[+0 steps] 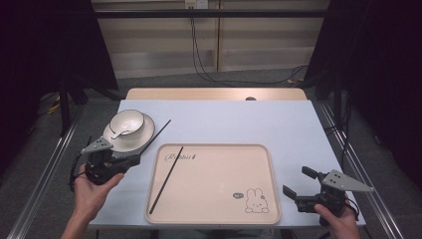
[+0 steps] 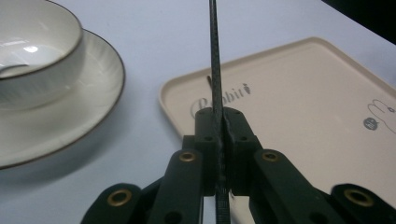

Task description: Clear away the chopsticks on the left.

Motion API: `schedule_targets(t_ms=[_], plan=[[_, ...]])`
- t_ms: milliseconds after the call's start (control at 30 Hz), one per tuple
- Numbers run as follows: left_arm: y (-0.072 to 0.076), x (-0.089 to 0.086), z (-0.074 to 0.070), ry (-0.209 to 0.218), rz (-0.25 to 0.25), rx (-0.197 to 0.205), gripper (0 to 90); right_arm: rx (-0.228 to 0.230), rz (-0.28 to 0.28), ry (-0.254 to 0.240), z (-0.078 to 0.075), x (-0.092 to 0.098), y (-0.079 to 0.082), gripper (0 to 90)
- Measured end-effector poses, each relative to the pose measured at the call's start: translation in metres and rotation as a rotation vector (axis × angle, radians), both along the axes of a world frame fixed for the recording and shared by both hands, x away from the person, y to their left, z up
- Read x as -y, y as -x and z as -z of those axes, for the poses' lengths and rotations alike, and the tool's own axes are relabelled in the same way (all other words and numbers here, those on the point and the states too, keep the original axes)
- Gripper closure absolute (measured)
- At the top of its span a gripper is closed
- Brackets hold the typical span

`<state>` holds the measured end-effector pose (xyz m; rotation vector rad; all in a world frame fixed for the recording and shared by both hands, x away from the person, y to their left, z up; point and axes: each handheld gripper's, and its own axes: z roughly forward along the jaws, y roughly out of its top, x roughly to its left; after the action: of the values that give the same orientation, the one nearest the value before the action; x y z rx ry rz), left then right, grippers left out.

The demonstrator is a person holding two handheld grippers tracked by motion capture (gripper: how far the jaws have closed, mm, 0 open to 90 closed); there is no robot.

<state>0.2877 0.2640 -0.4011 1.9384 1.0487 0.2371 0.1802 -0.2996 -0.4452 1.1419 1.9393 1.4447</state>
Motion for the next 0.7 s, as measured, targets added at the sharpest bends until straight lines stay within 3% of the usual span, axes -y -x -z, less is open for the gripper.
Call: schedule_targets(t_ms=[167, 400, 567, 700], plan=[[0.009, 0.014, 0.003, -0.004, -0.027, -0.029, 85.6, -0.001, -0.005, 0.001, 0.0, -0.001, 0.0, 3.7], [0.016, 0.023, 0.006, 0.04, -0.042, -0.079, 85.7, -0.002, -0.005, 0.0, 0.0, -0.001, 0.0, 3.7], [0.023, 0.033, 0.002, 0.039, -0.042, -0.08, 85.8, 0.001, -0.007, 0.007, 0.0, -0.001, 0.0, 3.8], [0.027, 0.04, 0.0, 0.036, -0.078, -0.079, 85.8, 0.001, -0.008, 0.004, 0.0, -0.001, 0.0, 3.8]])
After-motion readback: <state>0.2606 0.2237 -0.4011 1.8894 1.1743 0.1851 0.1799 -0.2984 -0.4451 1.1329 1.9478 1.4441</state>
